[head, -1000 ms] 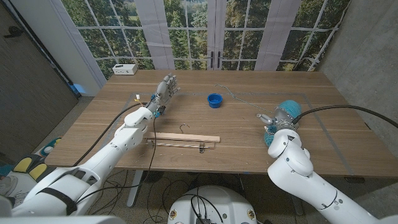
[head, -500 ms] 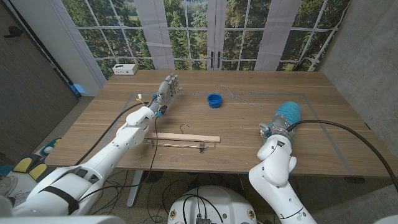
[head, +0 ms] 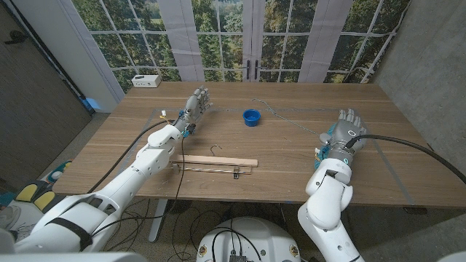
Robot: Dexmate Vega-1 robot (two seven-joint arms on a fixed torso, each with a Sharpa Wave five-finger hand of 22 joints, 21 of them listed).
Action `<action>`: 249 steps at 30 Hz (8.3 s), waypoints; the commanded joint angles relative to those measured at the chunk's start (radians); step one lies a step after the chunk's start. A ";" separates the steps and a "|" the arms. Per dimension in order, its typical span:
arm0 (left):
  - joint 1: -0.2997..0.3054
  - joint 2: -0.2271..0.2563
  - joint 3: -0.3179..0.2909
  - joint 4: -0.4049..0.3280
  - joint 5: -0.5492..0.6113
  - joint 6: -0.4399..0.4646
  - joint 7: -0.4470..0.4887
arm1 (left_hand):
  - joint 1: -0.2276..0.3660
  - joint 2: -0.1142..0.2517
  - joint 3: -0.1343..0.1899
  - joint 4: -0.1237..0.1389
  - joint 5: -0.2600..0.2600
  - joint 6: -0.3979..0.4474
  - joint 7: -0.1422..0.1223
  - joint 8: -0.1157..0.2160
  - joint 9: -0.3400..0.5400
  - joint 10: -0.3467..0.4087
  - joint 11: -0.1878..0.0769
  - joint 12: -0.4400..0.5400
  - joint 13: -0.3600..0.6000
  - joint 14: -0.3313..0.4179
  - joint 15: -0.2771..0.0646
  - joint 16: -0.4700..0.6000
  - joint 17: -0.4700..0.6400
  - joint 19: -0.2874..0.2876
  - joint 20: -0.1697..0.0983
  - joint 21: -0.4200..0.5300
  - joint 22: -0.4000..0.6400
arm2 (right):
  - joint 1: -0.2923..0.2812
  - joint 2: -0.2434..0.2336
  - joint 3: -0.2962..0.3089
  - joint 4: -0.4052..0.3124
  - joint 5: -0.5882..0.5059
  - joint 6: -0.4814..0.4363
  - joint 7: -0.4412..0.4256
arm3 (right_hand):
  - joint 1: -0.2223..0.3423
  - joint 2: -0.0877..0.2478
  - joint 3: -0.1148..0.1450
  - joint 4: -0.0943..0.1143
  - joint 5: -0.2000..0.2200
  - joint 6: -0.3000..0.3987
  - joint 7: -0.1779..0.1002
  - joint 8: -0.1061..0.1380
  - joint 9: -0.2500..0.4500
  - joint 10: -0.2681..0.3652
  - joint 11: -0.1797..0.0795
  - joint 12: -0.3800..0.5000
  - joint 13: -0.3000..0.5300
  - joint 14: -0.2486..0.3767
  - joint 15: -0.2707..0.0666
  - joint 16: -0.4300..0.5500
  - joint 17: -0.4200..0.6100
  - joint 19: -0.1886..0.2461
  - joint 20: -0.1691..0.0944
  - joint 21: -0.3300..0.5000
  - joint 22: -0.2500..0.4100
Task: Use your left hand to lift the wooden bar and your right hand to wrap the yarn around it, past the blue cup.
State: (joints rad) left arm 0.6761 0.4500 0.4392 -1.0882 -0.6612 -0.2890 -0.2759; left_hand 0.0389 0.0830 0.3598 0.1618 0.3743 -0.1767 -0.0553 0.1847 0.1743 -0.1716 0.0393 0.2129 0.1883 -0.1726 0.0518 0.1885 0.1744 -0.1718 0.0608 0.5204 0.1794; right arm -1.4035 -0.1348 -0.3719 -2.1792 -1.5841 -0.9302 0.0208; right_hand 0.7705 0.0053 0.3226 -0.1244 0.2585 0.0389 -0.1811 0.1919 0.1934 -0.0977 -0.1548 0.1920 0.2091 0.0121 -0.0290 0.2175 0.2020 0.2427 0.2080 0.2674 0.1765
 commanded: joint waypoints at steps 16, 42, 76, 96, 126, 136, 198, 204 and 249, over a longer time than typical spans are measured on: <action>-0.026 -0.016 0.008 0.040 0.005 -0.008 -0.020 | 0.008 0.058 -0.007 0.002 0.007 -0.090 -0.006 0.000 0.003 -0.151 -0.004 -0.004 0.005 -0.113 0.006 -0.001 0.005 -0.091 0.003 -0.016 0.003 | 0.052 0.285 0.016 0.034 -0.593 -0.006 0.558 | -0.282 -0.082 -0.188 0.112 0.008 -0.097 0.177 -0.012 0.007 -0.008 0.268 0.006 0.007 -0.044 0.151 -0.008 0.024 -0.080 0.006 -0.070 0.008; -0.033 -0.020 0.004 0.060 0.001 -0.012 -0.028 | 0.009 0.061 -0.009 0.002 0.008 -0.092 -0.005 0.000 0.003 -0.151 0.000 -0.003 0.005 -0.114 0.004 -0.001 0.004 -0.082 0.002 -0.041 0.004 | 0.121 0.512 0.137 0.110 -0.878 0.204 0.895 | -0.315 -0.093 -0.222 0.127 0.026 -0.111 0.264 -0.001 0.006 0.017 0.270 0.018 0.010 -0.030 0.135 0.000 0.023 -0.078 0.004 -0.065 0.008; -0.006 0.002 -0.007 0.020 -0.002 -0.009 -0.011 | 0.013 0.064 -0.006 0.002 0.007 -0.094 -0.003 0.000 0.003 -0.159 -0.001 -0.004 0.006 -0.118 0.006 -0.002 0.004 -0.074 0.000 -0.067 0.005 | 0.326 0.503 0.297 0.301 -1.007 0.319 1.357 | -0.157 -0.027 -0.207 0.067 0.097 -0.287 0.278 -0.002 0.005 -0.044 0.279 0.008 0.017 0.037 0.099 0.016 0.015 0.068 -0.021 -0.033 0.009; 0.022 0.015 -0.015 -0.014 -0.010 -0.007 0.001 | 0.012 0.065 -0.006 0.003 0.007 -0.095 -0.002 0.000 0.003 -0.159 -0.002 -0.004 0.006 -0.118 0.006 -0.002 0.004 -0.068 0.000 -0.080 0.006 | 0.237 0.313 0.179 0.251 -0.727 0.155 1.067 | 0.309 0.184 0.053 -0.011 -0.058 0.784 0.162 0.246 0.014 1.026 0.123 0.471 0.100 0.996 -0.187 0.458 0.254 0.581 -0.245 0.268 0.071; 0.053 0.156 0.021 -0.184 0.126 0.027 0.051 | 0.262 -0.003 0.049 -0.238 -0.117 -0.034 -0.025 0.016 0.004 -0.006 -0.011 0.034 0.008 0.100 0.040 0.027 0.003 0.063 0.047 -0.106 0.011 | 0.087 -0.064 -0.094 0.180 -0.065 -0.109 -0.251 | 0.381 0.159 -0.013 0.001 -0.020 0.881 0.100 0.282 0.131 1.029 0.042 0.623 0.293 0.925 -0.197 0.480 0.491 0.342 -0.305 0.357 0.140; 0.080 0.258 0.039 -0.319 0.240 0.084 0.107 | 0.309 -0.025 0.045 -0.292 -0.161 0.103 -0.002 0.037 0.004 0.166 -0.034 0.078 0.013 0.234 0.040 0.045 0.013 0.120 0.108 -0.099 0.019 | 0.084 -0.180 -0.133 0.109 -0.015 -0.108 -0.321 | 0.381 0.159 -0.018 0.007 -0.011 0.883 0.094 0.286 0.146 1.024 0.035 0.637 0.314 0.922 -0.196 0.465 0.508 0.327 -0.309 0.364 0.134; 0.398 0.807 -0.094 -1.129 0.653 0.640 0.215 | 0.568 -0.123 0.051 -0.342 -0.141 0.305 0.031 0.037 0.007 0.293 -0.028 0.069 0.016 0.309 -0.012 0.022 0.012 0.239 0.071 -0.088 0.015 | -0.087 -0.277 -0.017 -0.140 0.069 0.001 -0.497 | 0.388 0.159 -0.031 0.024 0.009 0.882 0.091 0.271 0.175 1.023 0.036 0.645 0.322 0.941 -0.198 0.410 0.584 0.301 -0.317 0.418 0.099; 0.380 0.827 -0.056 -1.191 0.735 0.741 0.192 | 0.606 -0.133 0.051 -0.342 -0.133 0.318 0.039 0.037 0.007 0.297 -0.038 0.065 0.016 0.305 -0.014 0.018 0.010 0.244 0.071 -0.090 0.014 | -0.083 -0.281 -0.014 -0.140 0.083 0.007 -0.510 | 0.388 0.160 -0.033 0.026 0.010 0.883 0.091 0.269 0.177 1.021 0.036 0.645 0.323 0.942 -0.198 0.405 0.591 0.300 -0.318 0.424 0.095; 0.477 0.752 0.209 -1.358 1.649 1.168 0.047 | 0.750 -0.178 0.006 -0.313 -0.076 0.430 0.033 0.044 0.017 0.371 -0.086 0.073 0.035 0.381 -0.056 0.035 0.015 0.286 0.097 -0.100 0.016 | -0.044 -0.315 -0.035 -0.109 0.192 0.004 -0.581 | 0.393 0.159 -0.040 0.032 0.013 0.901 0.079 0.255 0.177 1.027 0.039 0.644 0.323 0.959 -0.198 0.373 0.639 0.288 -0.319 0.468 0.070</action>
State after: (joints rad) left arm 1.0938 1.2612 0.6121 -2.4654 0.7531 0.8316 -0.2103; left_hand 0.7772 -0.0947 0.3716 -0.1505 0.2881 0.2338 -0.0214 0.2203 0.1888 0.1831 -0.0435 0.2754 0.2167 0.1962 -0.0019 0.2177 0.1842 0.1040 0.1535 0.4172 0.1934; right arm -1.4514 -0.4401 -0.4025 -2.2969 -1.4293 -0.9198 -0.5352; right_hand 1.0244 0.0263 0.2532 -0.1259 0.2668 0.6007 0.1768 0.4412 0.3683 0.6898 0.1122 0.8333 0.4507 0.8451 0.0106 0.5960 0.8336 0.5338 -0.0480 0.7249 0.2459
